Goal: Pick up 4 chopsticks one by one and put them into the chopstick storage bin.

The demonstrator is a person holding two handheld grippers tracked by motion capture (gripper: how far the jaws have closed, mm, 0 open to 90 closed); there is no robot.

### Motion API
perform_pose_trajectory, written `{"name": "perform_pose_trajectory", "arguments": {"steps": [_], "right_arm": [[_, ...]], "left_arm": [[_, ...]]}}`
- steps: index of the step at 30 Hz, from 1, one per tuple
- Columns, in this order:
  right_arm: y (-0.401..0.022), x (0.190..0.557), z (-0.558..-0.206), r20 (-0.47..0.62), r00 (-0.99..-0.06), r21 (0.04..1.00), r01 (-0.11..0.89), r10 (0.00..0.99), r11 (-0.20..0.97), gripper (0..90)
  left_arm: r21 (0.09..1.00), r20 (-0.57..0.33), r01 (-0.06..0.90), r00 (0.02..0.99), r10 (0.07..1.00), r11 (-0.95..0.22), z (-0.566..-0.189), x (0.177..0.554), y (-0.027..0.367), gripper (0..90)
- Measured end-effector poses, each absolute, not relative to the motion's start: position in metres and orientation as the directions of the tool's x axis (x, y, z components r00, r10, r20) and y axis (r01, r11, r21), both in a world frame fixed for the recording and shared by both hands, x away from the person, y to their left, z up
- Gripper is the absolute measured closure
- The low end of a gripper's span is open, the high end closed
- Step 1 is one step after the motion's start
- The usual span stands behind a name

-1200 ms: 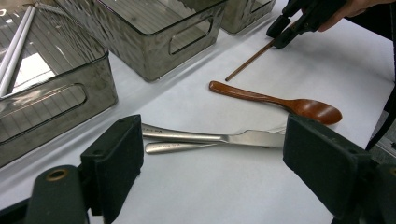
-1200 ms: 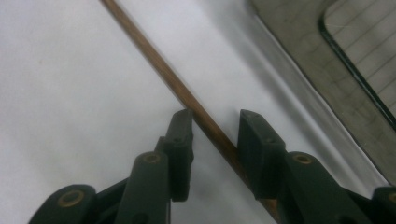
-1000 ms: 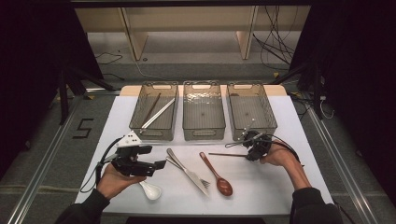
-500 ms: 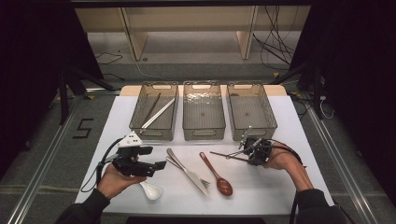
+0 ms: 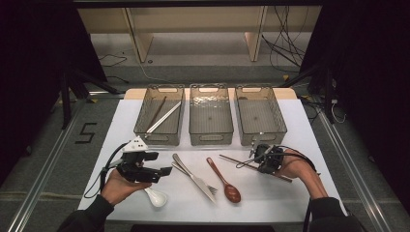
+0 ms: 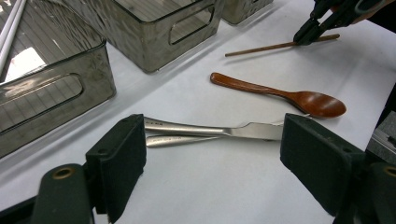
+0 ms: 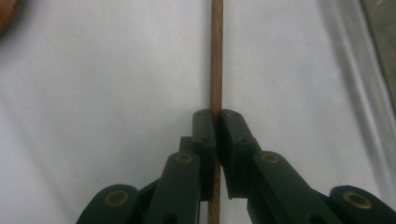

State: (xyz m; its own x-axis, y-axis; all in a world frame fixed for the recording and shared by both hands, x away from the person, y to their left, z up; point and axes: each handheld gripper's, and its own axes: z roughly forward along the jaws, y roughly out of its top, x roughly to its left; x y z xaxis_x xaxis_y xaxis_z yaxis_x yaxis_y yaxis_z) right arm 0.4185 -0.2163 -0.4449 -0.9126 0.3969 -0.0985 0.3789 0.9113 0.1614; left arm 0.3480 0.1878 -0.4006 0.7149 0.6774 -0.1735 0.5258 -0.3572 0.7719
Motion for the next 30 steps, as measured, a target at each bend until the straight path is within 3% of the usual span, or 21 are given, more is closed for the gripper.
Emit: {"name": "perform_pose_trajectory", "arguments": {"steps": [14,30], "right_arm": [[-0.186,0.39,-0.409,-0.115,-0.933,0.298,0.296,0.341,0.908,85.4],[-0.137,0.36,-0.398,-0.136,-0.972,0.294,0.145,0.192,0.945,85.4]], "left_arm": [[0.769,-0.144,0.492,0.755,0.639,-0.409,-0.401,0.346,0.177,19.3],[0.749,-0.073,0.418,0.823,0.563,-0.514,-0.397,0.344,0.146,18.9]]}}
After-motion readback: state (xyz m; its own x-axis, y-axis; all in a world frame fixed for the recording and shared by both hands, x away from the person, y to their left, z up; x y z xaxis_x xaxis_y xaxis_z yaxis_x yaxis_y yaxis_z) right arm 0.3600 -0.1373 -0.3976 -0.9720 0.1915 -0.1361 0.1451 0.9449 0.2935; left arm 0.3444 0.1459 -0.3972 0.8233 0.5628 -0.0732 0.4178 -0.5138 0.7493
